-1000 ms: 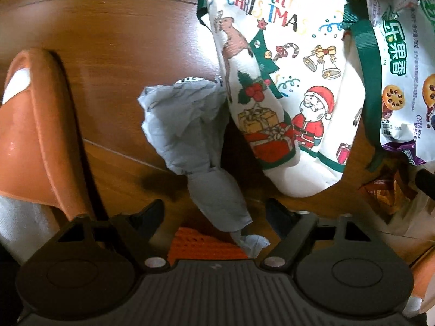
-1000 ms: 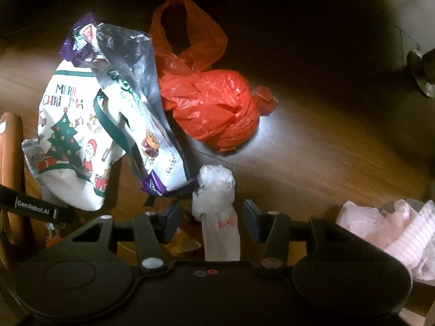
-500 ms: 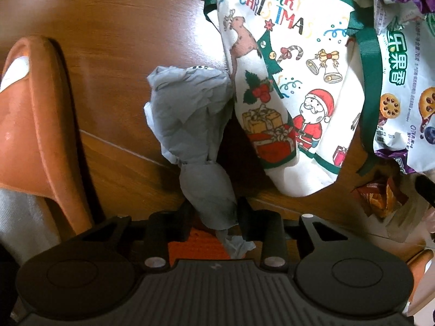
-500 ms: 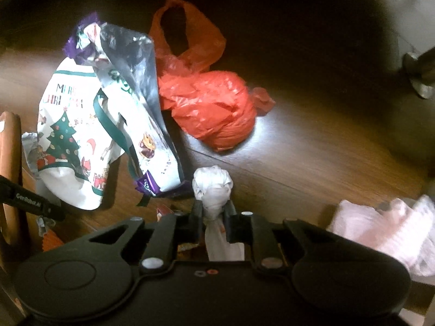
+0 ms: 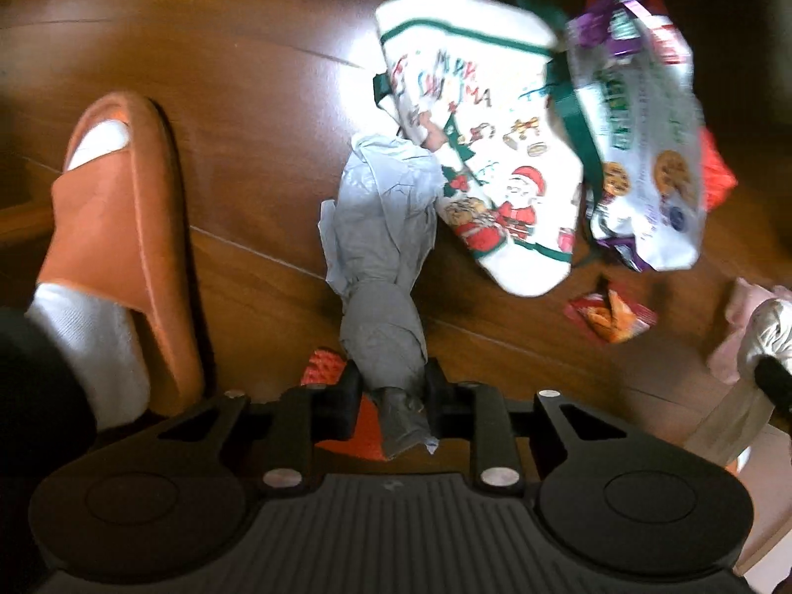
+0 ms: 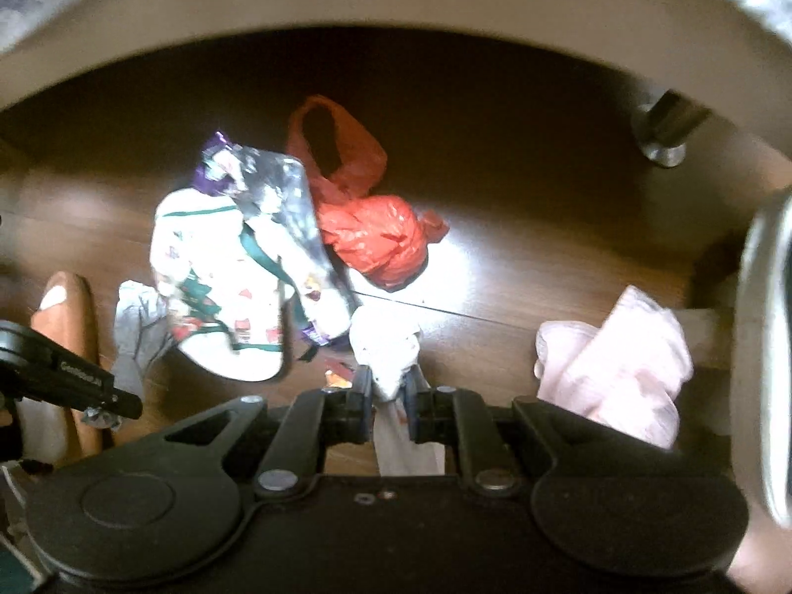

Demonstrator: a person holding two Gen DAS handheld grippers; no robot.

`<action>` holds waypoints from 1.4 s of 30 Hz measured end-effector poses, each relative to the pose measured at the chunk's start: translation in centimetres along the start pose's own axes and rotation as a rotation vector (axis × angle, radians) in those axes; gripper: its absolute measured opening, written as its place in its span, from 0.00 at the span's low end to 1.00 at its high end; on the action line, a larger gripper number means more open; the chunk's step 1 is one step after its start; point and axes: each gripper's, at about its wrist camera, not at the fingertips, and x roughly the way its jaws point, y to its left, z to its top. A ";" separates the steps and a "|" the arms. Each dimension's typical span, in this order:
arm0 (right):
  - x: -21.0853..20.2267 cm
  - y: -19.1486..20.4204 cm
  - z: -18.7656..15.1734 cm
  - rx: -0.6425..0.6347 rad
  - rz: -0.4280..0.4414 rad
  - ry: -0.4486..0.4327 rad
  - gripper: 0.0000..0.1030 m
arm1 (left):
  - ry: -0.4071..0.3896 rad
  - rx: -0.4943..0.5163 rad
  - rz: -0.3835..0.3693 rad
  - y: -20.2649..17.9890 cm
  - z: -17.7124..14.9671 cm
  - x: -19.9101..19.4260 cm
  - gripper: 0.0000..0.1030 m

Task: Collect trash
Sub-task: 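Lift grey paper and white scrap and carry both over the green bin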

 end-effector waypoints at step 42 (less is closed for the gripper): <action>-41.7 -11.4 -9.3 0.308 -0.119 -0.774 0.12 | -0.678 0.793 -0.366 -22.0 -25.4 -37.8 0.23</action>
